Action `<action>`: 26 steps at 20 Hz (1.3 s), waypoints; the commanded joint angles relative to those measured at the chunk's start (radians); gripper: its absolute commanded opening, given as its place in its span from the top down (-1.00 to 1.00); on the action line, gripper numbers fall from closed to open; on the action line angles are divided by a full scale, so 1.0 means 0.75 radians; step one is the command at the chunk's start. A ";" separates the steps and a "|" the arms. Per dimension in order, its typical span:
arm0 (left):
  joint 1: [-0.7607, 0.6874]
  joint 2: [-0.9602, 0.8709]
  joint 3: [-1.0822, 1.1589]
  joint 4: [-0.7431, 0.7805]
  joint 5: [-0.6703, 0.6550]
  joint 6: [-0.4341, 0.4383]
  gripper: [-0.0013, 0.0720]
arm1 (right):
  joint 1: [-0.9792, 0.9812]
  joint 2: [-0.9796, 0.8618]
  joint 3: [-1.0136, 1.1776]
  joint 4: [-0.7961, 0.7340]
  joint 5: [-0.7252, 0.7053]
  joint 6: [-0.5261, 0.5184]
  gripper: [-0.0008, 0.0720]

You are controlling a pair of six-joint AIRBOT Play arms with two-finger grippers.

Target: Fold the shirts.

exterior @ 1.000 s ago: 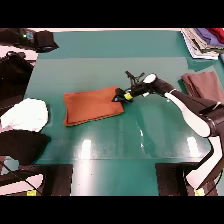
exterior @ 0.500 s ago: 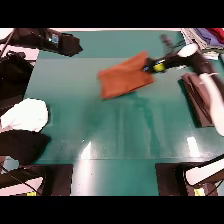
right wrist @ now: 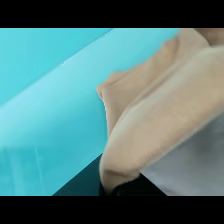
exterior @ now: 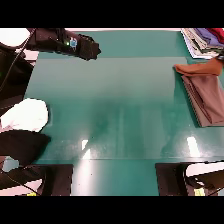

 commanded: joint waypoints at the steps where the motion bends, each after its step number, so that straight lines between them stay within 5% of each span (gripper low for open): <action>1: -0.014 0.000 0.000 -0.010 0.034 -0.036 0.90 | -0.085 0.003 0.021 0.014 -0.033 0.003 0.93; 10: -0.014 0.000 0.000 -0.009 -0.024 -0.030 0.90 | -0.105 0.038 0.361 0.094 0.164 0.054 0.93; 24: -0.014 0.000 0.000 -0.007 -0.082 -0.017 0.89 | -0.346 0.588 -0.626 -0.212 0.245 0.052 0.92; 25: -0.014 0.000 0.000 -0.007 -0.082 -0.013 0.89 | -0.364 0.612 -0.681 -0.216 0.239 0.052 0.84; 26: -0.014 0.000 0.000 -0.007 -0.085 -0.001 0.89 | -0.377 0.633 -0.732 -0.216 0.233 0.052 0.37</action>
